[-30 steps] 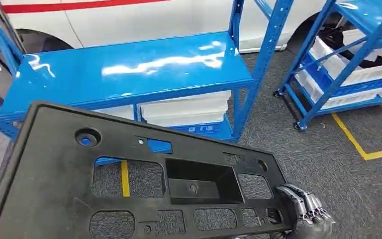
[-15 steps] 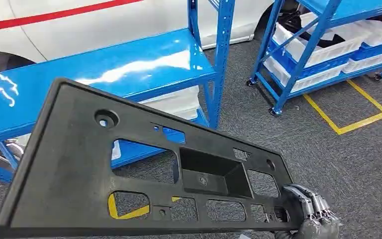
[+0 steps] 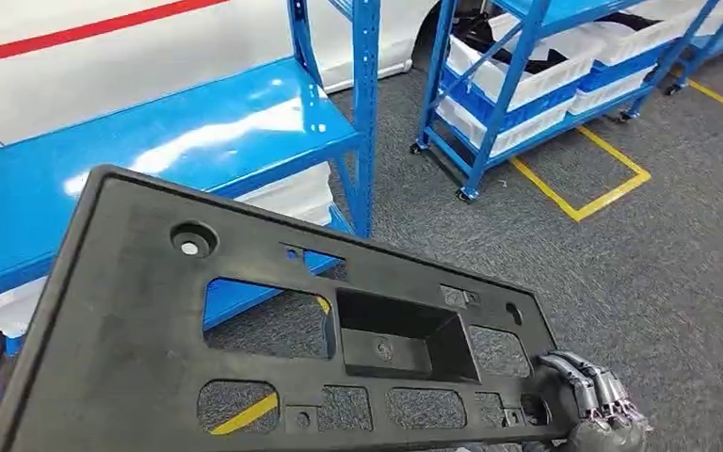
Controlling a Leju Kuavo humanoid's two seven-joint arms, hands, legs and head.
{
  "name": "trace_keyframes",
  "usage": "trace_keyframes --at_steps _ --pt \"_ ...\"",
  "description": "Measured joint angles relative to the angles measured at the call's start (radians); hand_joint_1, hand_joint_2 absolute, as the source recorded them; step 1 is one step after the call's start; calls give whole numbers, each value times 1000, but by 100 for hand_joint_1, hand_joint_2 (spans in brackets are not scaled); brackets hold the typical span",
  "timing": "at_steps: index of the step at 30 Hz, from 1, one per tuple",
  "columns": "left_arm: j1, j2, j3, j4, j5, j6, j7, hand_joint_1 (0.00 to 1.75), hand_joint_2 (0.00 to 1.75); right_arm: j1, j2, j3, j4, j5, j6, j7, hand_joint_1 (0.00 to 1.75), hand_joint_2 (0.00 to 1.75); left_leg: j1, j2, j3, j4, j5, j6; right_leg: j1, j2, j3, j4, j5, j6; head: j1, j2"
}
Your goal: Take the parts from the cabinet and place them on the table.
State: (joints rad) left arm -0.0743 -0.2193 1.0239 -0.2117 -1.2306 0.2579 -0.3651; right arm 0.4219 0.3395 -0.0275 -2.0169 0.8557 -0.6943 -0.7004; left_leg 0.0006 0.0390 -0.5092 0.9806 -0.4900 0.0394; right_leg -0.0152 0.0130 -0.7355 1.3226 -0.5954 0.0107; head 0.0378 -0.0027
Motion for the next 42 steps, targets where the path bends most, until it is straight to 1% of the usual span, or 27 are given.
trace_keyframes --at_steps 1,3,4,5,6,9,10,12,14,15,17,19,20,21,24,25,27,29,30,31,32,34,35,36,40,41,42 --pt "0 0 0 0 0 0 0 0 175 1 0 0 0 0 0 0 175 175 0 12 0 1 -2 -1 -4 -3 2 -2 14 4 0 0" --pt "-3 0 0 0 0 0 0 0 175 2 0 -2 0 -4 0 0 175 175 2 36 0 9 -10 -7 -12 -17 66 -122 89 10 0 0" --pt "-3 0 0 0 0 0 0 0 175 2 0 -3 0 -8 0 0 175 175 4 46 2 16 -17 -12 -14 -37 114 -207 125 11 0 0" --pt "-2 0 0 0 0 0 0 0 175 0 0 -3 -1 -13 0 0 175 175 1 54 2 23 -23 -20 -4 -93 138 -253 106 10 1 0" --pt "-3 0 1 0 0 1 0 0 175 1 0 -3 -3 -16 0 0 175 175 -6 62 -3 36 -33 -27 1 -89 136 -262 110 -5 -1 0" --pt "-5 0 1 0 -2 1 3 0 175 8 0 -8 -13 -24 0 0 175 175 -4 89 11 27 -33 -40 9 -54 131 -258 109 -24 -3 0" --pt "-8 0 1 0 -4 1 4 0 175 9 0 -10 -18 -26 0 0 175 175 -1 87 8 32 -42 -48 0 -41 137 -267 116 -35 -5 0" --pt "-7 -2 1 0 -7 1 7 0 175 11 0 -14 -26 -32 0 0 175 175 6 -3 -16 98 -96 -56 -1 -26 134 -270 121 -43 -5 0" --pt "-2 -2 1 0 -8 1 12 0 175 12 1 -17 -30 -38 0 0 175 175 8 -26 -86 251 -170 -58 3 -2 130 -270 122 -48 -5 0" --pt "-1 -2 1 0 -10 1 14 0 175 14 1 -18 -32 -39 0 0 175 175 8 -29 -115 309 -185 -59 4 11 129 -269 123 -49 -5 0" --pt "3 -2 1 0 -12 1 16 0 175 17 1 -21 -37 -43 0 0 175 175 8 -30 -115 296 -142 -55 6 41 130 -268 123 -49 -5 0" --pt "2 -2 1 0 -15 1 15 0 175 18 1 -24 -45 -45 0 0 175 175 8 -46 -51 148 -51 -48 5 67 133 -267 125 -47 -5 0" --pt "2 -2 1 0 -14 1 14 0 175 17 1 -24 -48 -45 0 0 175 175 10 -82 -17 69 -21 -43 4 77 132 -267 126 -45 -5 0" --pt "2 -2 1 0 -14 1 12 0 175 15 1 -24 -50 -46 0 0 175 175 9 -104 -9 42 -29 -40 9 88 128 -262 128 -38 -5 0" --pt "-7 -2 1 0 -14 0 4 0 175 14 1 -25 -53 -44 0 0 175 175 2 -84 -6 36 -29 -30 0 114 121 -273 141 -18 -5 0" --pt "-6 -2 1 0 -14 0 3 0 175 14 1 -25 -54 -42 0 0 175 175 9 -72 -3 23 -19 -20 6 123 114 -275 146 -9 -4 0" --pt "-8 -3 1 0 -14 -1 -3 0 175 8 1 -27 -58 -41 0 0 175 175 10 -46 -4 12 -8 -6 9 31 93 -222 97 -10 0 0" --pt "-3 -3 1 0 -14 -3 -3 0 175 -2 1 -27 -58 -40 0 0 175 175 6 -19 -7 12 -8 -2 7 3 34 -81 18 -5 0 0" --pt "-2 -3 1 0 -14 -5 -3 0 175 -1 1 -28 -58 -41 0 0 175 175 4 -3 -9 13 -9 -1 6 -1 6 -15 -7 -3 -1 0" --pt "-2 -3 1 0 -14 -7 -3 0 175 -1 1 -29 -58 -41 0 0 175 175 4 11 -10 14 -10 -1 4 -2 -2 12 -8 -1 0 0" --pt "-3 -3 1 0 -15 -10 -3 0 175 -1 1 -30 -58 -42 0 0 175 175 3 24 -10 15 -11 -2 2 -5 14 -11 14 0 -1 0" --pt "-5 -3 1 0 -16 -15 -3 0 175 -1 1 -32 -58 -43 0 0 175 175 3 46 -6 17 -16 -6 2 -24 105 -165 91 -2 0 0" --pt "-5 -3 1 0 -17 -16 -3 0 175 -1 1 -32 -60 -44 0 0 175 175 3 56 -2 19 -20 -9 3 -55 153 -249 114 -6 0 0" --pt "-5 -3 1 0 -17 -16 -3 0 175 -2 1 -32 -61 -45 0 0 175 175 -5 64 -2 21 -24 -16 18 -106 165 -277 91 -10 0 0" --pt "-11 -3 1 0 -17 -23 -10 0 175 1 1 -36 -64 -46 0 0 175 175 -7 103 6 23 -28 -32 20 -60 154 -282 99 -31 -2 0" --pt "-13 -3 0 0 -17 -25 -12 0 175 1 1 -37 -64 -46 0 0 175 175 -2 91 3 28 -41 -40 11 -48 162 -289 105 -40 -2 0" --pt "-13 -3 0 0 -17 -26 -14 0 175 0 2 -39 -67 -47 -1 0 175 175 1 27 -6 60 -66 -46 10 -38 161 -290 106 -43 -2 0"
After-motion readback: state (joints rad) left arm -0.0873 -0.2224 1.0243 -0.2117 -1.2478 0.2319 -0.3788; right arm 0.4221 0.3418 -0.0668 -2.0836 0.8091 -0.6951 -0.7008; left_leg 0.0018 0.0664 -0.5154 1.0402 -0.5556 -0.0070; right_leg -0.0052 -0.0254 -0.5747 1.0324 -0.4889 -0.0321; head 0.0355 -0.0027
